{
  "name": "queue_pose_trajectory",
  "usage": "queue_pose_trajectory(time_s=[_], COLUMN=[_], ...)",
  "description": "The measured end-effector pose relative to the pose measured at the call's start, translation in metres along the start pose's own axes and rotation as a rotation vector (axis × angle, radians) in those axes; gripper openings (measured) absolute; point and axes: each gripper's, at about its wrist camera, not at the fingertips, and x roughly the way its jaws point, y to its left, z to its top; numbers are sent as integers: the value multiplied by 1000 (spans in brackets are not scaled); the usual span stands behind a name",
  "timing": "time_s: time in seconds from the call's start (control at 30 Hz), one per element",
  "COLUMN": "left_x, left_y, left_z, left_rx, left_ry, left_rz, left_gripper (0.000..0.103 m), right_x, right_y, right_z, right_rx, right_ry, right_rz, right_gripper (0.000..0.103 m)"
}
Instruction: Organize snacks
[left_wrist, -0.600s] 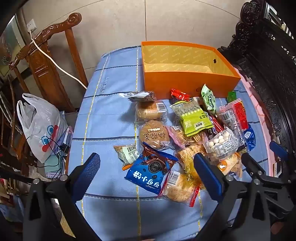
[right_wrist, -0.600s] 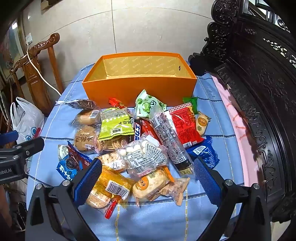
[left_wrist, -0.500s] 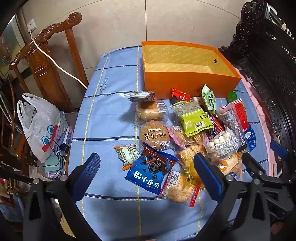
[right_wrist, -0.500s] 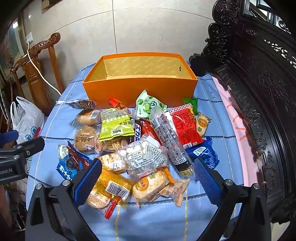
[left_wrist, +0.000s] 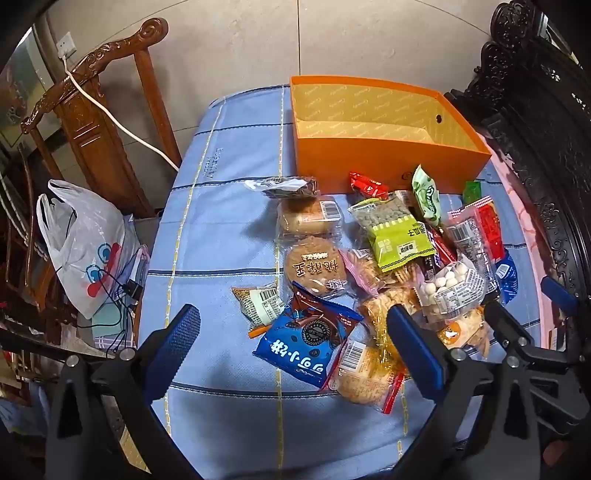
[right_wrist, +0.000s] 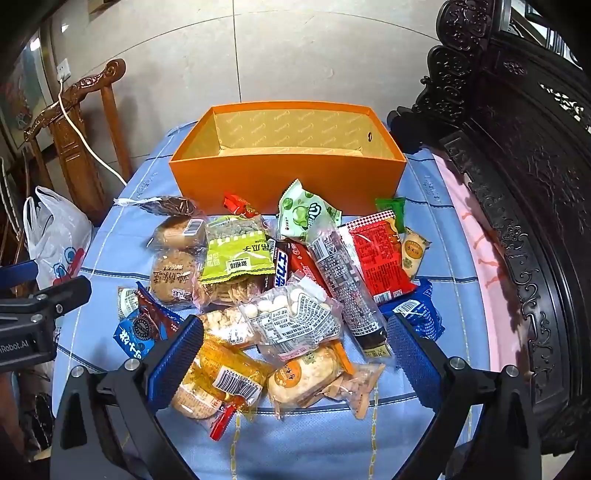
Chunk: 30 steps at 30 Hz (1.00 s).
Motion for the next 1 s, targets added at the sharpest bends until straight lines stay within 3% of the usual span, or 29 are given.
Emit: queue_pose_trajectory(time_s=[1.0], left_x=[2], left_y=[-3], left_z=[0], left_rx=[7], left_ry=[7], left_rz=[7], left_gripper=[99], right_x=[-2], right_y=[-3], right_z=[0], right_rx=[4], right_ry=[8], right_rz=[3], right_gripper=[99])
